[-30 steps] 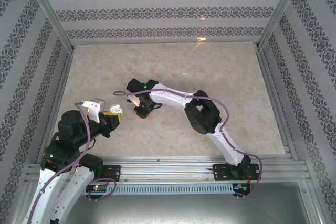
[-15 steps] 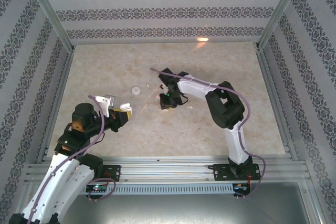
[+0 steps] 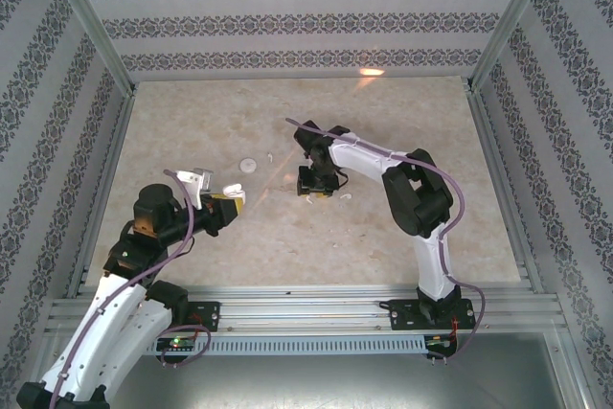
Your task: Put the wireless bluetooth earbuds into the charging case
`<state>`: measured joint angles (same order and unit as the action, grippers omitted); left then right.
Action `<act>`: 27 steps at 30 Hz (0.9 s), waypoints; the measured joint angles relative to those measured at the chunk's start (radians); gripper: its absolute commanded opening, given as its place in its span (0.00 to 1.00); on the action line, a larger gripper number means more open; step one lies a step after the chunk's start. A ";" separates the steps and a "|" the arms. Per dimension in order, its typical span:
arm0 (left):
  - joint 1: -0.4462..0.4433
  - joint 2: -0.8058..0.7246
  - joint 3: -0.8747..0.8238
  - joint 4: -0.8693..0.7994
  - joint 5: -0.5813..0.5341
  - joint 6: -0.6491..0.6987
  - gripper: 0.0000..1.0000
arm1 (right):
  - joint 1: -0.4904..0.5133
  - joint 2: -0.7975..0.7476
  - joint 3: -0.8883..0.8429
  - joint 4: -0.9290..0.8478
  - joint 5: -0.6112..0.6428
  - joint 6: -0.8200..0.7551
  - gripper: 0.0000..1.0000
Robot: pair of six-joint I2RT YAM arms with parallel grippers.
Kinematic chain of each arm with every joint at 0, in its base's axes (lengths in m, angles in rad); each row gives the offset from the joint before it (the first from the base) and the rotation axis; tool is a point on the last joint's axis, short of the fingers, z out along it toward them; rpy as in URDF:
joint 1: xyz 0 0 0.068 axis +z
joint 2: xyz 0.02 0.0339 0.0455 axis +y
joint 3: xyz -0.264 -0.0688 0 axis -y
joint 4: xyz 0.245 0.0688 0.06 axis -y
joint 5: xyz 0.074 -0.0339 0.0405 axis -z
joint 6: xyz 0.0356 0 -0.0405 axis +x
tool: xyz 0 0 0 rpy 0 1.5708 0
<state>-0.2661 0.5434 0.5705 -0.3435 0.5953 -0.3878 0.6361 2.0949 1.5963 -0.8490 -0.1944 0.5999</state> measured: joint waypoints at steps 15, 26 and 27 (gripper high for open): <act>0.000 -0.079 -0.090 0.102 0.051 0.006 0.00 | 0.113 0.162 0.301 -0.263 0.182 -0.176 0.40; 0.000 -0.071 -0.115 0.132 0.087 0.016 0.00 | 0.112 0.205 0.328 -0.304 0.224 -0.195 0.38; 0.000 -0.066 -0.115 0.137 0.087 0.016 0.00 | 0.112 0.208 0.328 -0.304 0.224 -0.197 0.38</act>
<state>-0.2665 0.4774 0.4557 -0.2070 0.6819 -0.3714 0.7483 2.3032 1.9247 -1.1530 0.0299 0.4026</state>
